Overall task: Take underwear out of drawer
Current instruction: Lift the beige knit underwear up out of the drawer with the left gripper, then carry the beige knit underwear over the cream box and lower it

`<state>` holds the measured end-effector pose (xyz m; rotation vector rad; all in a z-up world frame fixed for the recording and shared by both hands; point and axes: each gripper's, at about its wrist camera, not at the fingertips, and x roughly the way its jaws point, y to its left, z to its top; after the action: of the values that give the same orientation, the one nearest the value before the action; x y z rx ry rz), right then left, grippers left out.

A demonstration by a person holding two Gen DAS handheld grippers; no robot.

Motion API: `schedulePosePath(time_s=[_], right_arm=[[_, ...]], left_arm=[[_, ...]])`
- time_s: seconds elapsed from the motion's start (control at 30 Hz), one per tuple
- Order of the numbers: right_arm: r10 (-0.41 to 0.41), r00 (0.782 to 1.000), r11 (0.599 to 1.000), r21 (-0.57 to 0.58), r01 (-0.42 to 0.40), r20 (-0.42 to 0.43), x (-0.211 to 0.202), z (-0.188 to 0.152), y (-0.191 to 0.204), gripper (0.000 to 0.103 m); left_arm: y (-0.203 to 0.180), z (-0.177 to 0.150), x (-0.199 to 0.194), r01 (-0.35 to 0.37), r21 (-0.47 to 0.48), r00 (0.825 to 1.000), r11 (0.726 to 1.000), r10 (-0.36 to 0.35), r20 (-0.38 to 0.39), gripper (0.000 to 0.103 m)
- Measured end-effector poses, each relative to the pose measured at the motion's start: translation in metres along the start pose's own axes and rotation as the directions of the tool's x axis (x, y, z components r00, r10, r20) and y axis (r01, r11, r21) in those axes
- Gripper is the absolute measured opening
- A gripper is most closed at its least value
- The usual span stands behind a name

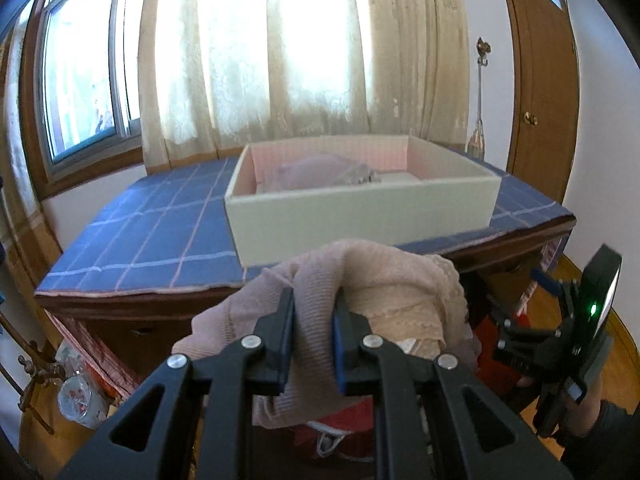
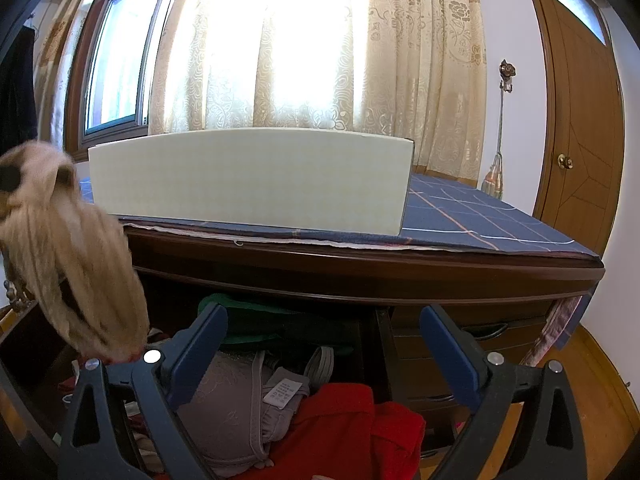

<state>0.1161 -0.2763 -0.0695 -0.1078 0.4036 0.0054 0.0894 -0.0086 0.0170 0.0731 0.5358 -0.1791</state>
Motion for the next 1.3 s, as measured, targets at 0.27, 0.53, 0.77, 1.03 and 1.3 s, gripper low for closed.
schedulePosePath(time_s=[0.27,0.53,0.77,1.03,1.3], right_arm=[[0.001,1.000,1.000,0.000,-0.001,0.008,-0.001,0.000,0.000,0.098],[-0.004,1.000,1.000,-0.008,0.005,0.015,-0.002,-0.001,0.004,0.098],[-0.004,1.000,1.000,-0.006,0.004,0.021,-0.002,-0.002,0.003,0.098],[-0.007,0.999,1.000,-0.019,0.008,0.037,-0.007,-0.005,0.008,0.098],[-0.007,0.999,1.000,-0.023,0.009,0.050,-0.010,-0.007,0.008,0.098]], left_arm=[[-0.003,0.034,-0.013,-0.010,0.014,0.996,1.000,0.009,0.089,0.014],[-0.009,0.080,-0.025,-0.032,0.046,0.982,0.998,0.023,0.189,0.014],[-0.020,0.128,-0.019,-0.044,0.072,0.967,0.996,0.025,0.253,0.014],[-0.034,0.175,0.012,-0.067,0.067,0.960,0.996,0.046,0.275,0.014],[-0.059,0.206,0.056,-0.062,0.070,0.969,0.996,0.043,0.242,0.014]])
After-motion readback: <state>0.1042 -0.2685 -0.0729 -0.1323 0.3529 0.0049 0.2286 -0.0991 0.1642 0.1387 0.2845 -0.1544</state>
